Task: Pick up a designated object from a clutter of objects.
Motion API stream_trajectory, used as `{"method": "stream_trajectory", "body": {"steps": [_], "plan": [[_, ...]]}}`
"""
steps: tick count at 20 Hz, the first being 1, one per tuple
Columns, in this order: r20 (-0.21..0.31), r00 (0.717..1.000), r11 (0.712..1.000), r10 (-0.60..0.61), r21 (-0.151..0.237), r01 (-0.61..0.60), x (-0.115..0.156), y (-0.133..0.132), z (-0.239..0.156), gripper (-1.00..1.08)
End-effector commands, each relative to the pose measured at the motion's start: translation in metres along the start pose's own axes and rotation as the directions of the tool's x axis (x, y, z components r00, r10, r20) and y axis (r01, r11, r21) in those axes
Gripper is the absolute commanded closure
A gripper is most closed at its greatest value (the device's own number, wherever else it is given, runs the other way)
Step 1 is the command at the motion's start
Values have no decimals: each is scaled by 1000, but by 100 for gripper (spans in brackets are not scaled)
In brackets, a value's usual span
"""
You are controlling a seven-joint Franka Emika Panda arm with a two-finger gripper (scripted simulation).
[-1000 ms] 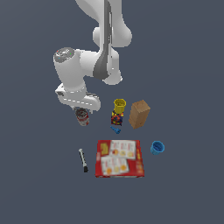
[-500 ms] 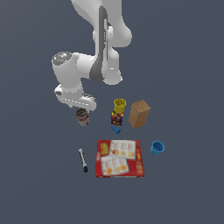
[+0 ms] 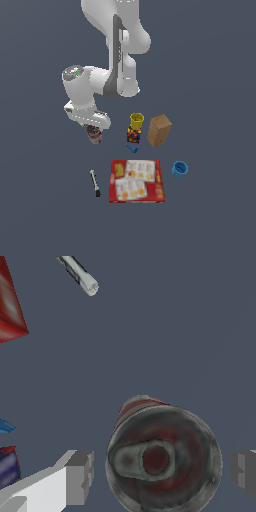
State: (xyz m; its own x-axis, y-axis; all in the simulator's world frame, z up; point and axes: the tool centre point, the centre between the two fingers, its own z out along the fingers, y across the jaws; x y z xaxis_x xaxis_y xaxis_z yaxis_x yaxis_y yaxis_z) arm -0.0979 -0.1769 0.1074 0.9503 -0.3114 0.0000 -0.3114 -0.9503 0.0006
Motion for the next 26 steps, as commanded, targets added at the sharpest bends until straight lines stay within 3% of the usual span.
{"method": "stream_trajectory", "body": {"steps": [1, 9, 10, 26], "plan": [[1, 1000, 1000, 0, 0, 0, -1, 0, 12, -92], [0, 1000, 1000, 2, 0, -2, -1, 1, 29, -92], [0, 1000, 1000, 2, 0, -2, -1, 1, 29, 108], [0, 1000, 1000, 2, 0, -2, 0, -6, 20, 108]]}}
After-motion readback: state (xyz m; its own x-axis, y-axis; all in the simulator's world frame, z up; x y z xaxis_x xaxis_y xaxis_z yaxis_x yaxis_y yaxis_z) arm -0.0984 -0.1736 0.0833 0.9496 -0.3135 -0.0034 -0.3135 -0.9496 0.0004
